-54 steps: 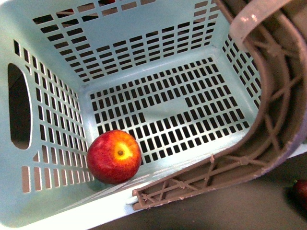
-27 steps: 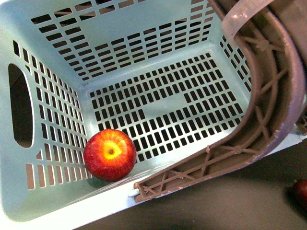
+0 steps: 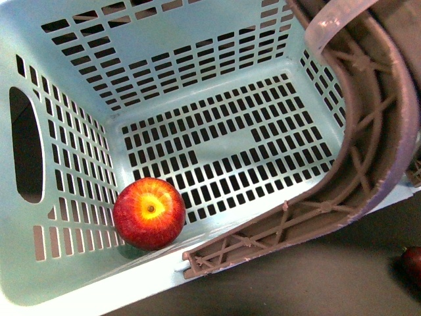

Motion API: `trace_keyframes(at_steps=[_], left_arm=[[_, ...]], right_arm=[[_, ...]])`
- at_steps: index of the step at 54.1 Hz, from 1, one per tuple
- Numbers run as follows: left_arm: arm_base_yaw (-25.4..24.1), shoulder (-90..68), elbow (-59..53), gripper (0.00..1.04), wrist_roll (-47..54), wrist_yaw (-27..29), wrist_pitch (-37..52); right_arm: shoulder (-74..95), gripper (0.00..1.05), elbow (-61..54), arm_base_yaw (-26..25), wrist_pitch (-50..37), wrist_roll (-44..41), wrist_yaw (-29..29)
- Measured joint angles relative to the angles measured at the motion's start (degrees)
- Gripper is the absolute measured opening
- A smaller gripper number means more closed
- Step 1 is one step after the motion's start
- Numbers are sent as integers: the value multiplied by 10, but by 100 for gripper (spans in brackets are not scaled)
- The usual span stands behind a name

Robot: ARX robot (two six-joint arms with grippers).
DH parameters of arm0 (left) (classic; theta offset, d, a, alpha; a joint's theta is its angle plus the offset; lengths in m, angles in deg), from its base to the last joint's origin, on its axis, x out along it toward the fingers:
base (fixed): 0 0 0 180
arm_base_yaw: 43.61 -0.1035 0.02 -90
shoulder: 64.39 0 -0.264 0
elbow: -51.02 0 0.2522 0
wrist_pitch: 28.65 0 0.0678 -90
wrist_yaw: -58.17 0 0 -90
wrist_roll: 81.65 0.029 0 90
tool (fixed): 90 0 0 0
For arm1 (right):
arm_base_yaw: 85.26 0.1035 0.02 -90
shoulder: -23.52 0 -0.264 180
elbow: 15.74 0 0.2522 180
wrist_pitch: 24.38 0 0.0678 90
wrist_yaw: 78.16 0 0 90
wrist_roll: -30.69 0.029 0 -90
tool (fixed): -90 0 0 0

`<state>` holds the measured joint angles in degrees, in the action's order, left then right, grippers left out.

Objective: Pick apple with right arm and hold basket with left

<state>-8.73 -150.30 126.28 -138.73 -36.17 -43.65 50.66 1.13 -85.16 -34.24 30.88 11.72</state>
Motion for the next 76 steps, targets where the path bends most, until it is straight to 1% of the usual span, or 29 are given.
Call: trace_keyframes(at_steps=[9, 13, 18, 34, 50, 52, 56, 58, 71, 75, 76], left_arm=[[0, 0, 0, 15, 0, 1, 0], [0, 0, 0, 15, 0, 1, 0], [0, 0, 0, 15, 0, 1, 0], [0, 0, 0, 15, 0, 0, 0], [0, 0, 0, 15, 0, 1, 0], [0, 0, 0, 15, 0, 1, 0], [0, 0, 0, 15, 0, 0, 0], [0, 0, 0, 15, 0, 0, 0], [0, 0, 0, 15, -2, 0, 0], [0, 0, 0, 15, 0, 1, 0], [0, 0, 0, 15, 1, 1, 0]], right_arm=[[-38, 2, -10, 0, 29, 0, 0], [-46, 2, -21, 0, 17, 0, 0], [-60, 2, -21, 0, 26, 0, 0], [-130, 2, -21, 0, 94, 0, 0], [-169, 2, -21, 0, 134, 0, 0], [-184, 2, -21, 0, 150, 0, 0], [-238, 2, -21, 0, 221, 0, 0], [-254, 2, -21, 0, 230, 0, 0], [-268, 2, -21, 0, 235, 0, 0], [-268, 15, -21, 0, 235, 0, 0], [-268, 20, -21, 0, 235, 0, 0]])
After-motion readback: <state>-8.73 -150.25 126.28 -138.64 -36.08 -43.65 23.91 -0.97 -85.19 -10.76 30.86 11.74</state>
